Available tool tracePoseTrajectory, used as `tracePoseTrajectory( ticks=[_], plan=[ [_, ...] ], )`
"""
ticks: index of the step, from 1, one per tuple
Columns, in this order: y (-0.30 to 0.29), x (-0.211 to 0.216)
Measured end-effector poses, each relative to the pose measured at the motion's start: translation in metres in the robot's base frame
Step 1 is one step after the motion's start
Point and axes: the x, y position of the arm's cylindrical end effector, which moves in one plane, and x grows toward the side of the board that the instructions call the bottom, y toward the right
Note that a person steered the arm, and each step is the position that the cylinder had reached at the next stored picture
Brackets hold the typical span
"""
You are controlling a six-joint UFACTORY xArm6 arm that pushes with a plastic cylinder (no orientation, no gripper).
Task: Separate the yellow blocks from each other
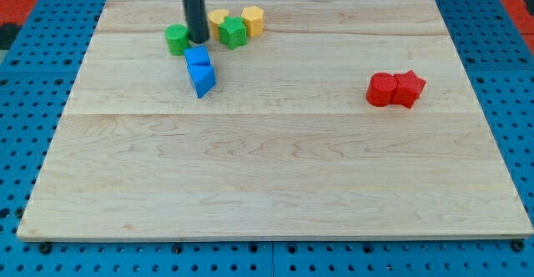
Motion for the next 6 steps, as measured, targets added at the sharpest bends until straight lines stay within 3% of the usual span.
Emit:
tracePoseTrajectory(
  ticks=[1, 3, 4, 5, 6],
  plan=[
    [-0.005, -0.030],
    [0.162, -0.045],
    [0.208, -0.045],
    [0.225, -0.010],
    [0.191, -0.011]
  ],
)
